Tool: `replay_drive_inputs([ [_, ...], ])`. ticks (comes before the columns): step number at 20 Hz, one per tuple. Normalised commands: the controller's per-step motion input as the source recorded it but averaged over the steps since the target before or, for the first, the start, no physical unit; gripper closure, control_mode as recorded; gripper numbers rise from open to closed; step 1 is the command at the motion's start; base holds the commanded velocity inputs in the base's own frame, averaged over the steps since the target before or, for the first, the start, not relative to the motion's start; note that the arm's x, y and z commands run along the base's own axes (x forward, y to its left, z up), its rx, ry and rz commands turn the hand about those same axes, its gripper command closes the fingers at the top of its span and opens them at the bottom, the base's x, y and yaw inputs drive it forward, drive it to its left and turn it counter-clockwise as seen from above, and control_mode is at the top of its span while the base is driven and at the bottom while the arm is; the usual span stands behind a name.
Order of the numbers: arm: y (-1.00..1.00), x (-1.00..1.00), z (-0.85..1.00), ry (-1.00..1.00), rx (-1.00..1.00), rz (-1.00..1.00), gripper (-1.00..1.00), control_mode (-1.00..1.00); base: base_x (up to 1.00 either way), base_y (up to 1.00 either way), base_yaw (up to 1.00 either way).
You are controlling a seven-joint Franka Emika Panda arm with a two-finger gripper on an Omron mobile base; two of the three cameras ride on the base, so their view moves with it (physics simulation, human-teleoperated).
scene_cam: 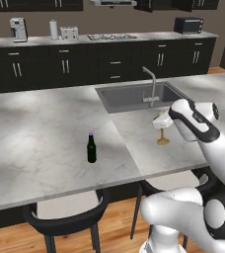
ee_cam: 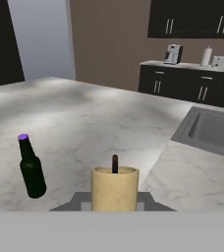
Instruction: Get the candle and the beer from the cabinet and move them to the dining counter.
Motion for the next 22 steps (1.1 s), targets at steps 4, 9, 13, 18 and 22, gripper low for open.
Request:
replay_drive_inputs([
  [4,0.00,0.48,-0.16,0.00,0.01,0.00,1.00,-1.00,0.00,0.00,0.00],
  [9,0.00,0.41,-0.21,0.00,0.04,0.00,1.00,-1.00,0.00,0.00,0.00],
  [13,0.00,0.29,-0.34,-0.03,0.08,0.00,1.00,-1.00,0.00,0.00,0.00],
  [18,-0.02,0.23,-0.42,-0.05,0.08,0.00,1.00,-1.00,0.00,0.00,0.00],
  [22,0.00,0.25,-0.35,-0.04,0.05,0.00,1.00,-1.00,0.00,0.00,0.00],
])
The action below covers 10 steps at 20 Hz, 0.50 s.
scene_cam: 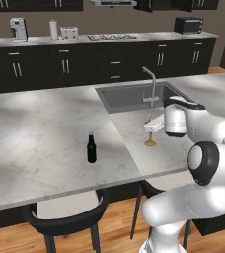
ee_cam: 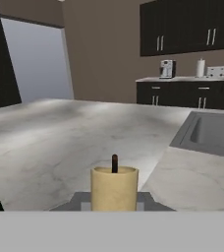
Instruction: Get the candle and the beer from the cabinet and move them to the dining counter.
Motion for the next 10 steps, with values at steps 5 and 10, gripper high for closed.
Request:
replay_drive_inputs([
  [5,0.00,0.22,-0.28,0.00,0.00,0.00,1.00,-1.00,0.00,0.00,0.00],
  [10,0.00,0.15,-0.26,0.00,0.00,0.00,1.00,-1.00,0.00,0.00,0.00],
])
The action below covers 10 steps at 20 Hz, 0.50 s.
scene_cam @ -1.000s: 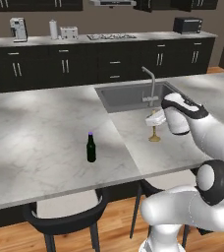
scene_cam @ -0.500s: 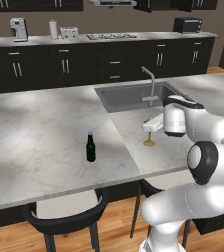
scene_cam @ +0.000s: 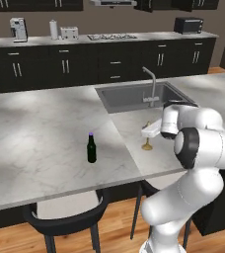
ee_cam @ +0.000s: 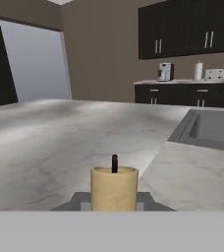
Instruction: Get the candle and the beer from the cabinet and move them to the dining counter.
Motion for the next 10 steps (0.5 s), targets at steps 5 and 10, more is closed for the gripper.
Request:
replay_drive_inputs([
  [5,0.00,0.12,-0.16,0.00,0.00,0.00,1.00,-1.00,0.00,0.00,0.00],
  [10,0.00,0.12,-0.13,0.00,0.00,0.00,1.00,-1.00,0.00,0.00,0.00],
])
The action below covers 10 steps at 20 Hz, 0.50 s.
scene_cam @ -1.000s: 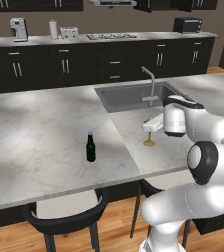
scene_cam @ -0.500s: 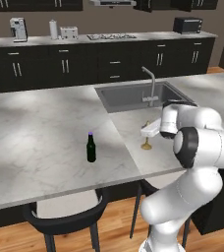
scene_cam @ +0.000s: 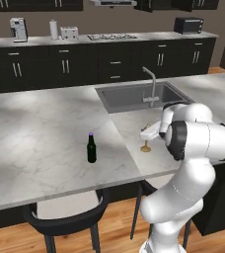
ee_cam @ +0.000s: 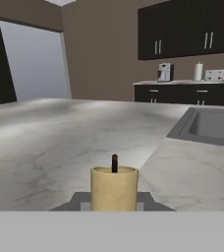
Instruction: Get the candle and the beer from the cabinet and move them to the dining counter.
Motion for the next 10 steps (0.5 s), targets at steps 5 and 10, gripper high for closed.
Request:
replay_drive_inputs([
  [5,0.00,0.10,-0.11,0.00,0.00,0.00,1.00,-1.00,0.00,0.00,0.00],
  [10,0.00,0.08,-0.19,0.00,0.00,0.00,1.00,-1.00,0.00,0.00,0.00],
])
